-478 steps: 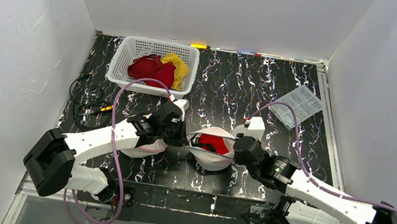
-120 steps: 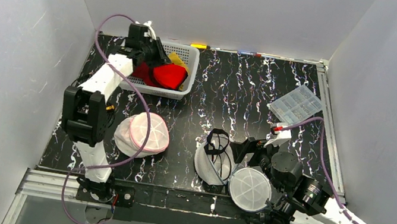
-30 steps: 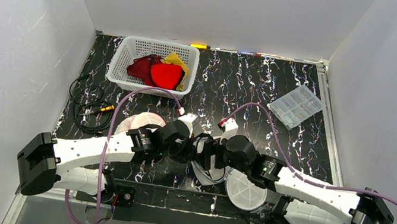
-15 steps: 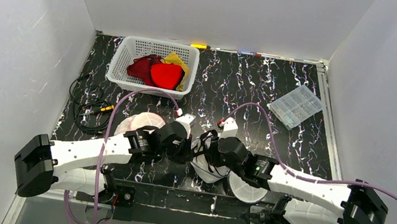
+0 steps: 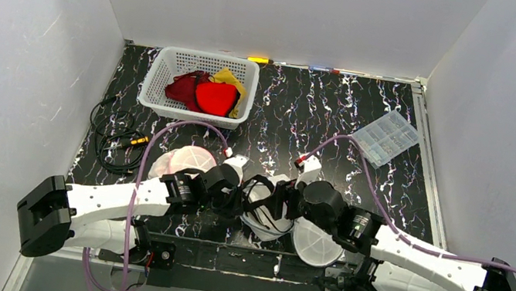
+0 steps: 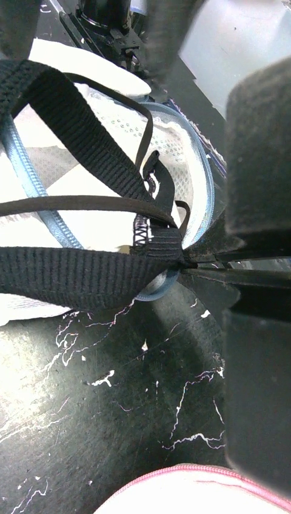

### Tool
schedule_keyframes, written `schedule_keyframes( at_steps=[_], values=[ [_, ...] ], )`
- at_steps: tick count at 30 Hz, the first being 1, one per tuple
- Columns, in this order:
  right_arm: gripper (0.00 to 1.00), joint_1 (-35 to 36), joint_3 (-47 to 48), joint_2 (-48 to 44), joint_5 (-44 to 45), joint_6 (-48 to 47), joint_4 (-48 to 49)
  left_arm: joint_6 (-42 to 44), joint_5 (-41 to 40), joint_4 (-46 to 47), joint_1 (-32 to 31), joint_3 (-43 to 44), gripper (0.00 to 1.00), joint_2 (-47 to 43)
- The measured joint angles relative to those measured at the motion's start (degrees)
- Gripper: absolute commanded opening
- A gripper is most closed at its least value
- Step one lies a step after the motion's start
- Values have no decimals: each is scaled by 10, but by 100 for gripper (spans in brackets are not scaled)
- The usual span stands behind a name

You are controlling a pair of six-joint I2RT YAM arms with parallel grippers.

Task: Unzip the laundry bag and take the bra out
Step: Pick up the bra from the laundry bag.

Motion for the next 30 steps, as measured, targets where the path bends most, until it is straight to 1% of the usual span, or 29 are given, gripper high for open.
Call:
schedule_keyframes(
  at_steps=[3, 8, 14, 21, 25, 27, 30],
  values=[
    [84, 0, 0, -8, -40, -9, 6, 0, 0, 3, 0, 0, 0, 0],
    [84, 8, 12, 24, -73, -25, 7, 0, 1, 9, 0, 0, 0, 0],
    [83, 17, 28, 96, -58, -33, 24, -2, 7, 23, 0, 0, 0, -6],
    [83, 19, 28, 122, -2, -15, 69, -2, 16, 32, 0, -1, 0, -14],
    [75, 19, 28, 142, 27, -3, 83, -2, 18, 35, 0, -3, 0, -14],
    [66, 19, 29, 159, 36, 2, 83, -2, 19, 35, 0, -4, 0, -14],
    [45, 19, 35, 188, 42, 8, 79, -2, 20, 36, 0, -6, 0, -14]
  ],
)
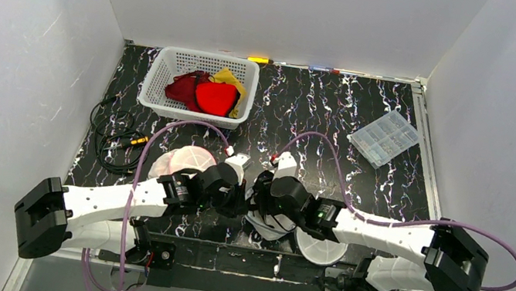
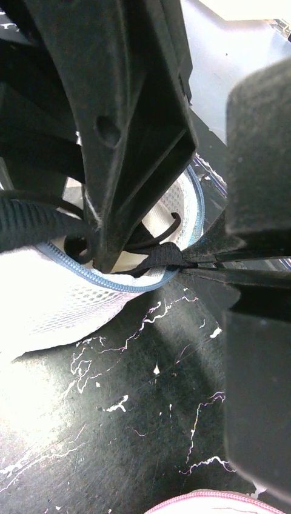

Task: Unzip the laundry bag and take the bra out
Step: Pick up the bra from the laundry bag.

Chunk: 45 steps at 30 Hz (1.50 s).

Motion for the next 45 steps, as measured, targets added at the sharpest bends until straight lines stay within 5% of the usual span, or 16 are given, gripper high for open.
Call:
schedule_keyframes(
  at_steps=[8, 23, 32, 37, 38, 45],
  values=[
    [2, 2, 8, 0, 27, 16, -37, 0, 0, 2, 0, -1, 0, -5],
    [1, 5, -22, -153, 30, -6, -103, -9, 5, 35, -3, -1, 0, 0],
    [1, 4, -52, -158, -6, -31, -100, -13, 3, 6, -4, -1, 37, 10],
    [1, 4, -61, -158, -10, -33, -99, -15, -5, -16, -4, -1, 36, 10],
    [3, 4, -61, -158, -12, -33, -97, -15, -6, -19, -4, -1, 34, 10],
    [55, 3, -61, -165, -34, -21, -75, -14, -6, -17, -4, -1, 13, 18]
  ],
)
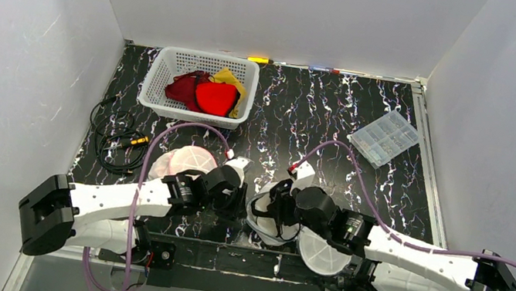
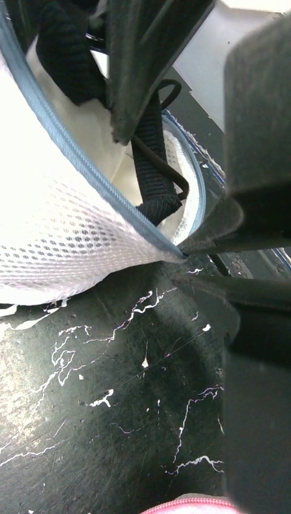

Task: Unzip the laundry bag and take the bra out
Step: Pick up the bra from the laundry bag.

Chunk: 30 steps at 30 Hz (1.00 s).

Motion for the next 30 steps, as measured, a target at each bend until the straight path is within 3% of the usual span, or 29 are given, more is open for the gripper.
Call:
schedule_keyframes(
  at_steps=[4, 11, 15, 16, 25, 30],
  values=[
    [66, 0, 0, -3, -17, 6, 21, 1, 1, 6, 0, 0, 0, 10],
    [76, 0, 15, 49, -41, 3, 33, 4, 5, 28, 0, 0, 0, 35],
    [98, 0, 21, 78, -44, -3, 35, 4, 8, 36, 0, 0, 0, 39],
    [99, 0, 22, 84, -43, -5, 35, 4, 9, 38, 0, 0, 0, 39],
    [95, 12, 30, 135, -2, -8, 53, 6, 13, 41, 0, 0, 0, 39],
    [79, 16, 33, 161, 19, -8, 67, 6, 12, 41, 1, 0, 0, 39]
  ],
)
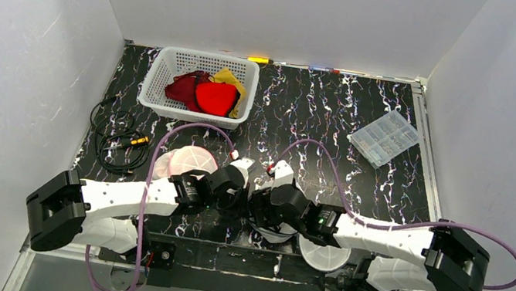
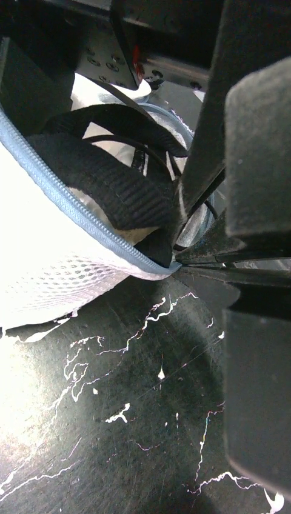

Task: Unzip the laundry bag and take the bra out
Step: Pick up the bra from the laundry bag.

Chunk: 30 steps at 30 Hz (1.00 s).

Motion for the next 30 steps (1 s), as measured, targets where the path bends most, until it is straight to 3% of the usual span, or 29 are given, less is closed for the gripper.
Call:
schedule_keyframes(
  at_steps=[7, 15, 23, 30],
  values=[
    [38, 1, 1, 12, 23, 3, 3, 0, 0, 0, 0, 0, 0, 0],
    [1, 1, 1, -34, 42, 3, -32, 0, 0, 0, 0, 0, 0, -1],
    [1, 1, 1, -113, 37, -16, -71, 0, -1, -2, 0, 7, 0, 0],
    [1, 1, 29, -146, -54, -75, -104, 2, -3, -15, 0, 37, 0, 3]
  ],
)
